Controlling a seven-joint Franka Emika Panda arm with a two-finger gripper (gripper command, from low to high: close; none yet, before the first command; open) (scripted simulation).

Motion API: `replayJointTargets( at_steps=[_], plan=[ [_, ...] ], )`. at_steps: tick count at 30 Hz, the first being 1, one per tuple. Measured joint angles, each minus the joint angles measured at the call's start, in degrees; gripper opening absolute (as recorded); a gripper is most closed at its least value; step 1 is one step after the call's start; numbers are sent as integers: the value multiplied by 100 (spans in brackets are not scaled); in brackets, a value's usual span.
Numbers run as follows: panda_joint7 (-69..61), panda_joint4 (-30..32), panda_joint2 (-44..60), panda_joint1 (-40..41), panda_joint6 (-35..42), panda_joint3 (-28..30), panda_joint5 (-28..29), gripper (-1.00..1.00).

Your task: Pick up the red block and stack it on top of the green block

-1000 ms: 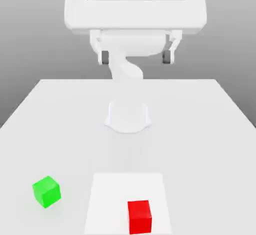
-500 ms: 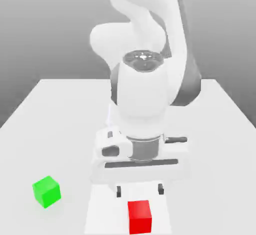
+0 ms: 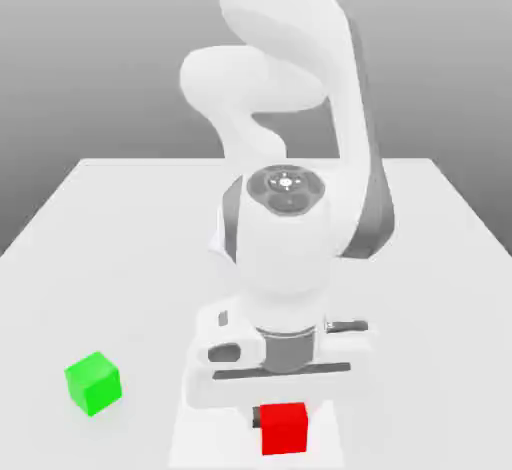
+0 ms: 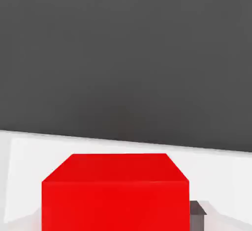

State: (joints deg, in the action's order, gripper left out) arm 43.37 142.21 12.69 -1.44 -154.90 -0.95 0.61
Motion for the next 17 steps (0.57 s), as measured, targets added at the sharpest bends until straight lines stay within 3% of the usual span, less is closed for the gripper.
replayJointTargets(
  at_steps=[5, 8, 13, 14, 17],
  plan=[
    [-211, 364, -620, 776, 257, 748, -66, -100],
    [-388, 610, -975, 1733, 368, 1261, -129, -100],
    [-760, 648, -252, 1945, -373, 1126, -576, -100],
    [-815, 642, -101, 1982, -514, 1076, -651, 100],
    [-815, 642, -101, 1982, -514, 1076, -651, 100]
  ],
)
